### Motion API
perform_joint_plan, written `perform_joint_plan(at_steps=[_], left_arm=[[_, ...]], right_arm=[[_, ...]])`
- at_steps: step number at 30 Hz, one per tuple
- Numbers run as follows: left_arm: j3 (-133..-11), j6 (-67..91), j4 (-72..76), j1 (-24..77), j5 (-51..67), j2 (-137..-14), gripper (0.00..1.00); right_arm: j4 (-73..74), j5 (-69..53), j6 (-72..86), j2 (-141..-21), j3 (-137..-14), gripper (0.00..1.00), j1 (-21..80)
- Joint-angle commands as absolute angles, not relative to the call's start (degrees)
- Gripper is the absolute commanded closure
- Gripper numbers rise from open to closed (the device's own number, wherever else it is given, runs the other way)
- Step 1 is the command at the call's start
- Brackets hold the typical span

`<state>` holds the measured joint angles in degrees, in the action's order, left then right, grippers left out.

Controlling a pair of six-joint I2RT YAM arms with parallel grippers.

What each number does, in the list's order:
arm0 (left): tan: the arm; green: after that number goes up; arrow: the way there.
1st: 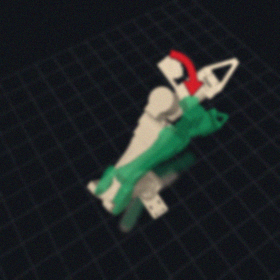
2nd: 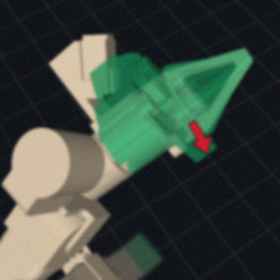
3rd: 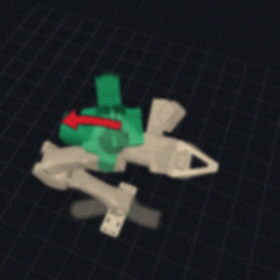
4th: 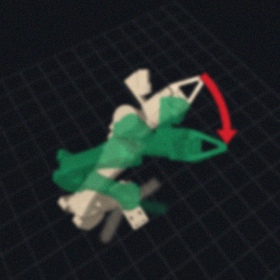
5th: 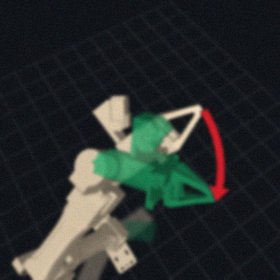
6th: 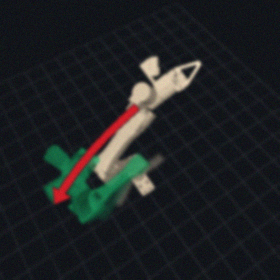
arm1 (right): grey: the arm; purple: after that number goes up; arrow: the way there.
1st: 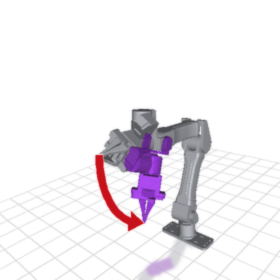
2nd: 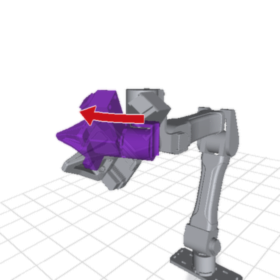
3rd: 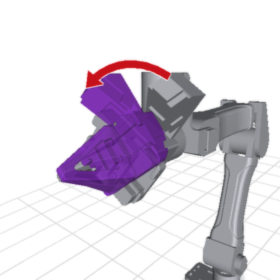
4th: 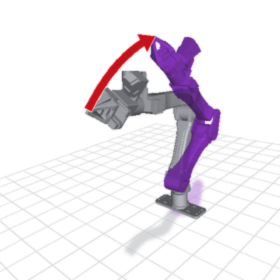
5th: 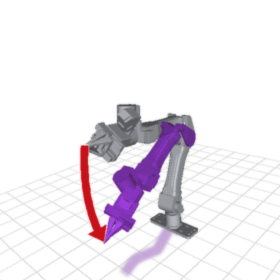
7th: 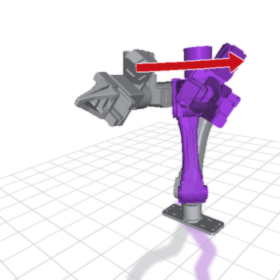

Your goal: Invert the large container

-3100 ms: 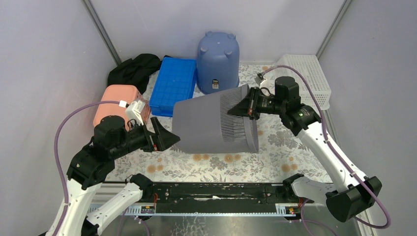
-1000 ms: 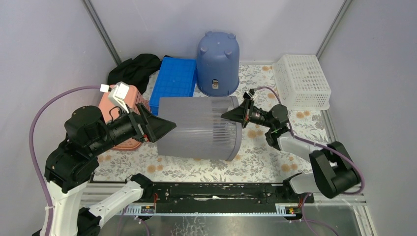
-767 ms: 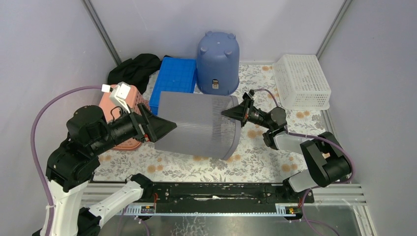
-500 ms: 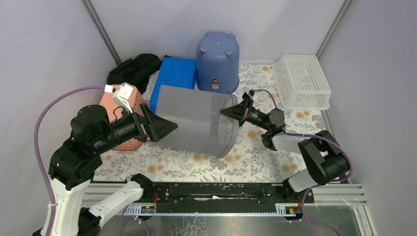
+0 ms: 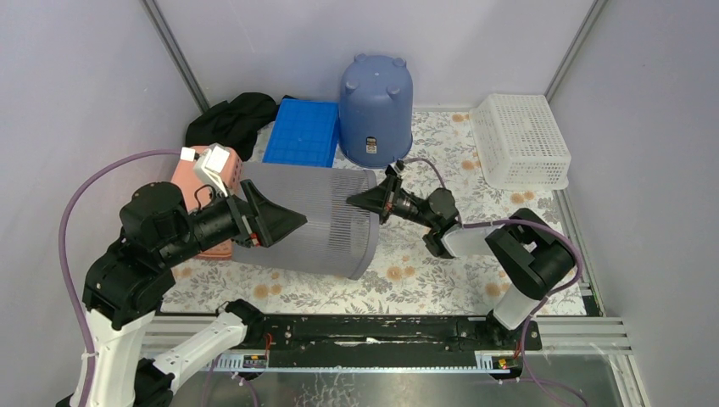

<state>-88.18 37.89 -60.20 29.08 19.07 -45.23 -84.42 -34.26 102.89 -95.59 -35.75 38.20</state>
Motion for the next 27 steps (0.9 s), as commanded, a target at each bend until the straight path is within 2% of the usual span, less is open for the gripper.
perform_joint_plan(at_steps=[1, 16, 27], left_arm=[[-88.99, 38.23, -58.97, 28.83, 20.52, -44.28, 0.00], [-88.87, 37.99, -60.22, 28.81, 20.55, -43.07, 0.00], [-88.73, 37.09, -61.15, 28.80, 20.73, -43.18, 0.00]], right_arm=[[-97.89, -27.89, 102.64, -95.09, -41.42, 1.00, 41.34], [-97.93, -19.75, 100.24, -103.64, -49.44, 1.00, 51.00], [-98.00, -18.09, 99.24, -110.06, -56.53, 1.00, 53.32]])
